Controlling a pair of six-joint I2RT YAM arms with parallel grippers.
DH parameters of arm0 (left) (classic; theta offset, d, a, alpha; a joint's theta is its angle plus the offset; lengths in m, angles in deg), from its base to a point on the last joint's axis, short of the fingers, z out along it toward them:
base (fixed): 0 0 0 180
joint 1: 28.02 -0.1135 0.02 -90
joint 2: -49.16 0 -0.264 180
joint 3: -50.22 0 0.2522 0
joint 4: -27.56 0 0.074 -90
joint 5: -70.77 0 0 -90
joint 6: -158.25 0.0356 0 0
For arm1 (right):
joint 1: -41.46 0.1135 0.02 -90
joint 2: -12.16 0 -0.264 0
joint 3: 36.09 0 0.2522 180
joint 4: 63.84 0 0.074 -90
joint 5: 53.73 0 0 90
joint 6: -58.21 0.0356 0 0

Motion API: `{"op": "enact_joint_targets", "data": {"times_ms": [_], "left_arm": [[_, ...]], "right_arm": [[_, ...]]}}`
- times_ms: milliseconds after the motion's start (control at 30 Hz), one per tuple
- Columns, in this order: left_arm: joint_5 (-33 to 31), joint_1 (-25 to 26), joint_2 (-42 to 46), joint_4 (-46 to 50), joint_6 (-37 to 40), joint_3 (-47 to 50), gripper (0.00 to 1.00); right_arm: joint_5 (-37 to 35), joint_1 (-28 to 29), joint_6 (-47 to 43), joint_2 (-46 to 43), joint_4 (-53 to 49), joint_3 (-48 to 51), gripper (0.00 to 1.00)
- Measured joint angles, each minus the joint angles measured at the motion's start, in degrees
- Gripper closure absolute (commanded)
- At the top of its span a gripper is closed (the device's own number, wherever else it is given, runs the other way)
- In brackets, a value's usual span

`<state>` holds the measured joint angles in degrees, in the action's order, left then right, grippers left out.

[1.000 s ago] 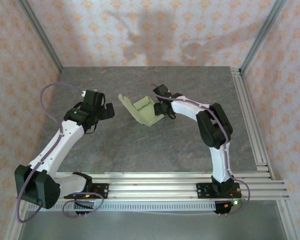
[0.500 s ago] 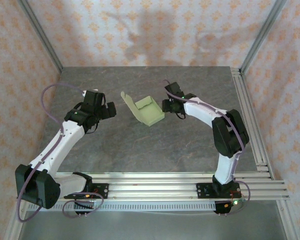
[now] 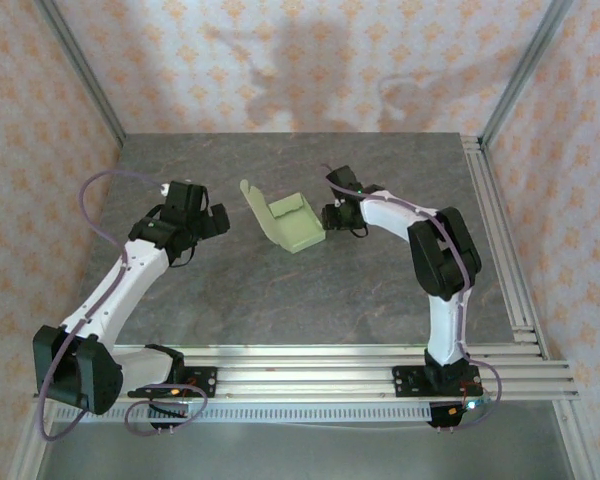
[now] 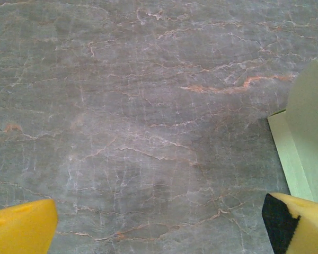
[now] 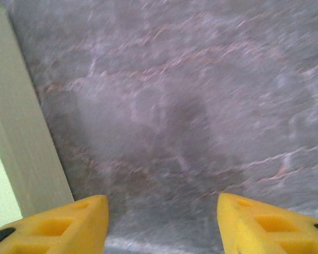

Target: Fold the paper box

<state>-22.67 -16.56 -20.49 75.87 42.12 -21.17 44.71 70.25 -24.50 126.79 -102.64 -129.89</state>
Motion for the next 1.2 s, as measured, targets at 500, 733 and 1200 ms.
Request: {"op": "enact_joint_targets", "data": {"times_ms": [500,733,1200], "left_arm": [[-0.17,-1.40,3.56,-0.17,-0.85,0.50,0.00],[0.72,-1.40,3.61,-0.74,-1.11,3.32,0.00],[2.38,-1.40,3.61,-1.46,-1.49,4.46,0.00]], "right_arm": [[0.31,10.23,-2.80,-7.98,0.31,6.64,0.39],[3.56,4.68,-8.92,-8.74,0.48,3.30,0.41],[11.10,4.09,-17.03,12.55,-3.48,-22.40,0.56]]}}
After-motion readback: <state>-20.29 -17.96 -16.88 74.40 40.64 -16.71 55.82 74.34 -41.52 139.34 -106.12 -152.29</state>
